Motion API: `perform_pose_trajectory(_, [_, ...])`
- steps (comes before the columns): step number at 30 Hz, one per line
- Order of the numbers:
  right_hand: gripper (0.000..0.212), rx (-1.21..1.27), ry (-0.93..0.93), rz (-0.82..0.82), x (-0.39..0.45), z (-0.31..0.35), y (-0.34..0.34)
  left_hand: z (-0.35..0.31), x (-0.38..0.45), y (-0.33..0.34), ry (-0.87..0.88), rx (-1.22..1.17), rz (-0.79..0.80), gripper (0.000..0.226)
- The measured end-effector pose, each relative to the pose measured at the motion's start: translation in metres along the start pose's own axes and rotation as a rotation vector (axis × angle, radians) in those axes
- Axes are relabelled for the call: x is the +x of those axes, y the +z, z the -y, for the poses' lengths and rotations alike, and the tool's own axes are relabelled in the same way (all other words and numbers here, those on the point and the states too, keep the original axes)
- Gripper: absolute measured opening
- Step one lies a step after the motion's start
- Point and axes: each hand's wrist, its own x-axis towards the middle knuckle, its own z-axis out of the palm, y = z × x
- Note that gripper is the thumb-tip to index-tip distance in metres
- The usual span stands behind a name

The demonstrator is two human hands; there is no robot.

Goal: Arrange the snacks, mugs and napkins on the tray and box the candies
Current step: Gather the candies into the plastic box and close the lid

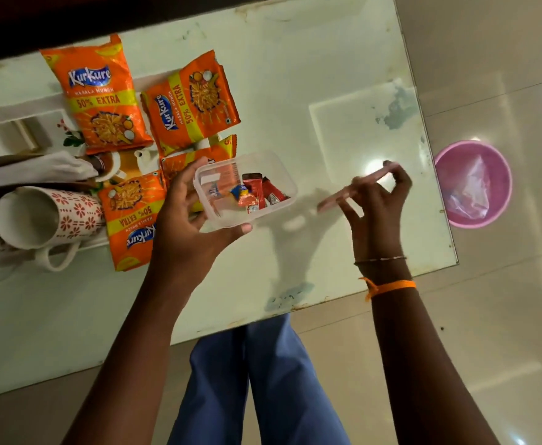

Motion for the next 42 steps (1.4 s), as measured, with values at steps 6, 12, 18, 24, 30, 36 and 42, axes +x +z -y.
perform_pose_trajectory(6, [0.071, 0.324, 0.134, 0.455, -0.004, 0.012, 0.005, -0.006, -0.002, 0.001, -0.035, -0.005, 0.098, 0.085])
perform_pose_trajectory(12, [0.074, -0.081, 0.006, 0.673, -0.004, 0.013, 0.021, -0.009, 0.003, 0.006, -0.051, -0.054, 0.205, 0.086])
perform_pose_trajectory(18, [0.084, -0.450, -0.015, 0.799, -0.003, 0.012, 0.029, 0.002, 0.005, -0.004, -0.050, -0.050, 0.202, 0.100])
perform_pose_trajectory(24, [0.080, -0.521, 0.022, 0.836, -0.025, 0.005, 0.048, 0.008, -0.009, -0.031, -0.065, -0.051, 0.183, 0.103])
perform_pose_trajectory(30, [0.083, -0.630, -0.036, 0.855, -0.071, -0.008, 0.079, 0.012, -0.031, -0.078, -0.052, -0.053, 0.211, 0.103])
perform_pose_trajectory(36, [0.086, -0.691, -0.161, 0.810, -0.134, -0.033, 0.121, 0.018, -0.063, -0.152, -0.163, -0.295, 0.338, 0.088])
perform_pose_trajectory(42, [0.086, -0.843, -0.424, 0.815, -0.205, -0.064, 0.181, 0.028, -0.090, -0.207, -0.356, -0.312, 0.006, 0.048])
